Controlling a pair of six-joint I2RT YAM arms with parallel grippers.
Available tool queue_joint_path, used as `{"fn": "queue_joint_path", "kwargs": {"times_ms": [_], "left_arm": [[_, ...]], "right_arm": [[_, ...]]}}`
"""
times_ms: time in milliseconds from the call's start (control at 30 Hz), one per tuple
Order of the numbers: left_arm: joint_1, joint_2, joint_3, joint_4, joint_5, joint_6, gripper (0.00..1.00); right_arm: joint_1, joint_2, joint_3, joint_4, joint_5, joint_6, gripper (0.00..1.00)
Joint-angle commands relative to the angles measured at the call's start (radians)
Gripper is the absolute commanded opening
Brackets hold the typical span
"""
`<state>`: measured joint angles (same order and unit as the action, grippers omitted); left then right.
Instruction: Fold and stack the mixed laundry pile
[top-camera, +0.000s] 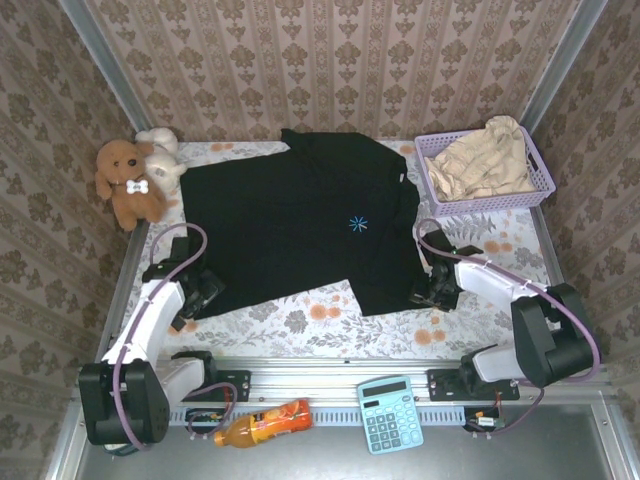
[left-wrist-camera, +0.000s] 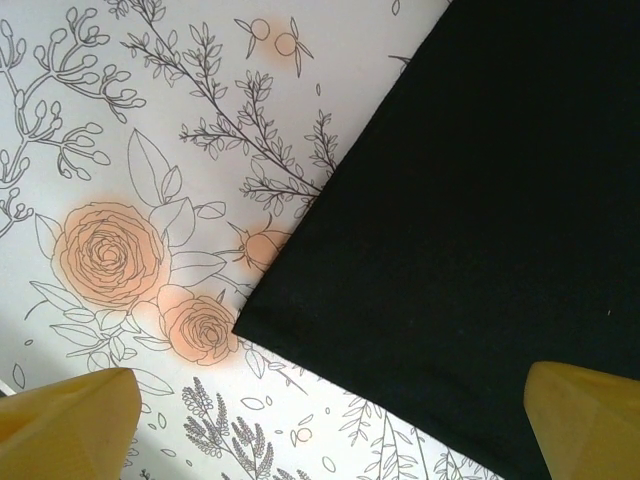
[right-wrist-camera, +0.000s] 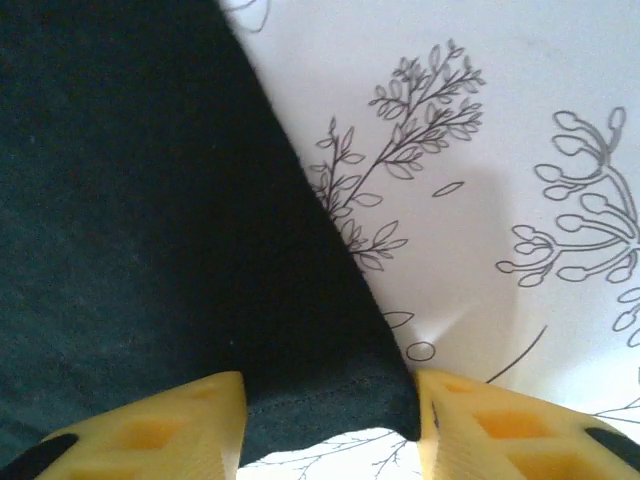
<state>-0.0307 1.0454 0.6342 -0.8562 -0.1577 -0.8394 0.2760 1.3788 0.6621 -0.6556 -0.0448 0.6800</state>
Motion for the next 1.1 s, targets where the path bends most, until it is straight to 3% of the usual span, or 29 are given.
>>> {"fn": "queue_joint_path", "kwargs": {"times_ms": [0,133,200,400,567,800,1067], "left_arm": [[0.023,-0.014,0.039,-0.015,0.030,0.073,1.00],[0.037,-0.037,0.048,-0.039,0.045,0.091,1.00],[0.042,-0.045,0.044,-0.044,0.052,0.097,1.00],[0.044,-0.027,0.050,-0.127,0.034,0.019,1.00],[0.044,-0.048,0.003,-0.167,0.009,-0.188,0.99],[-0.024,-0.027,-0.093,-0.086,0.003,-0.428,0.86],[-0.056,0.055,-0.079,-0.005,-0.078,-0.453,0.80]], "right_arm": [[0.008,0.046,0.012,0.018,0.016,0.035,0.30],[0.008,0.056,0.049,-0.005,0.040,0.030,0.07],[0.007,0.047,0.059,-0.017,0.055,0.018,0.00],[0.006,0.038,0.060,0.000,-0.001,0.000,0.00],[0.007,0.064,0.078,-0.039,-0.024,-0.019,0.00],[0.006,0.068,0.081,-0.054,-0.075,-0.052,0.00],[0.005,0.082,0.109,-0.026,-0.121,-0.063,0.00]]}}
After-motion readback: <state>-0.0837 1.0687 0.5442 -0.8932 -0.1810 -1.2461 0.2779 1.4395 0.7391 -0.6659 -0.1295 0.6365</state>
